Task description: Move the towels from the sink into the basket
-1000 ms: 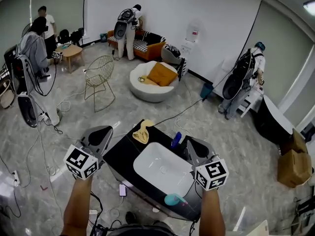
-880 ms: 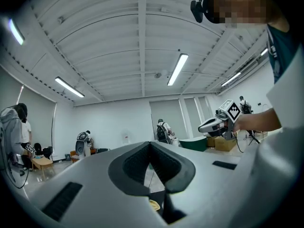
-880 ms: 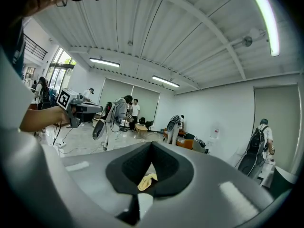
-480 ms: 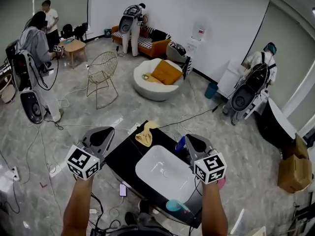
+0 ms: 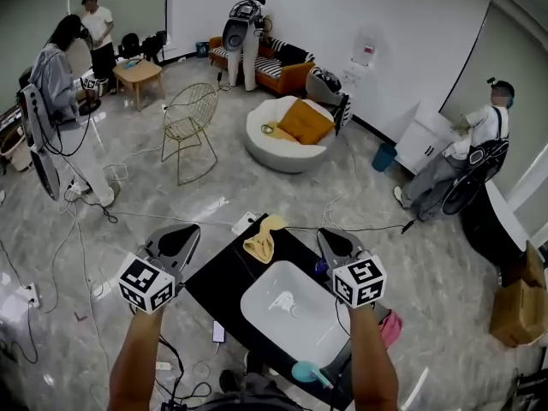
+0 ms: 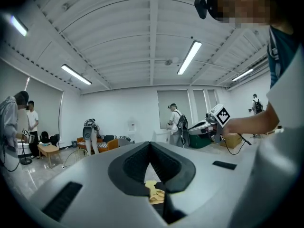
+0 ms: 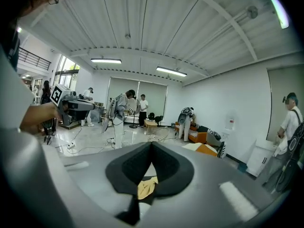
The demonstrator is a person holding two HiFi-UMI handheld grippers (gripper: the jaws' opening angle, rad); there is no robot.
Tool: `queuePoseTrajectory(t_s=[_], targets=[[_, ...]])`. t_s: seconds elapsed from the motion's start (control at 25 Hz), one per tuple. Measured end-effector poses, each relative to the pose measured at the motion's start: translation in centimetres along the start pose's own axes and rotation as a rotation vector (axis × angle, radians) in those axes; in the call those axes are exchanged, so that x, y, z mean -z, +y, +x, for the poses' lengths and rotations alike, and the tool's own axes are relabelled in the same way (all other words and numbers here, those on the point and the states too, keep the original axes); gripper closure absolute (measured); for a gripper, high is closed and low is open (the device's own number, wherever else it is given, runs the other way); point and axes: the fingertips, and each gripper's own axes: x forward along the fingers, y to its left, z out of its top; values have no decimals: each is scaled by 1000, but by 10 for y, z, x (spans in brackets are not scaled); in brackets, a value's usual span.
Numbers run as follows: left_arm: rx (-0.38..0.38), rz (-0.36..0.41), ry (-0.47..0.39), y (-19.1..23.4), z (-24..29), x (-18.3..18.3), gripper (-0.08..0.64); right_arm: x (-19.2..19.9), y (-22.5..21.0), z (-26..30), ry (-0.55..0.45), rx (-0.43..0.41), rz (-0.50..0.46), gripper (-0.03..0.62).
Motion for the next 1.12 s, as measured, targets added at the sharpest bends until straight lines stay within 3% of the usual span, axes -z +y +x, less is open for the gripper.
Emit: queuePoseTrajectory(t_s=[0.52, 1.12], targets=[[9, -46, 80, 20, 67, 53, 554, 53, -42, 93, 64, -49, 77, 569], [37, -123, 174, 30, 135, 131, 554, 116, -81, 165, 137, -46, 176, 557]])
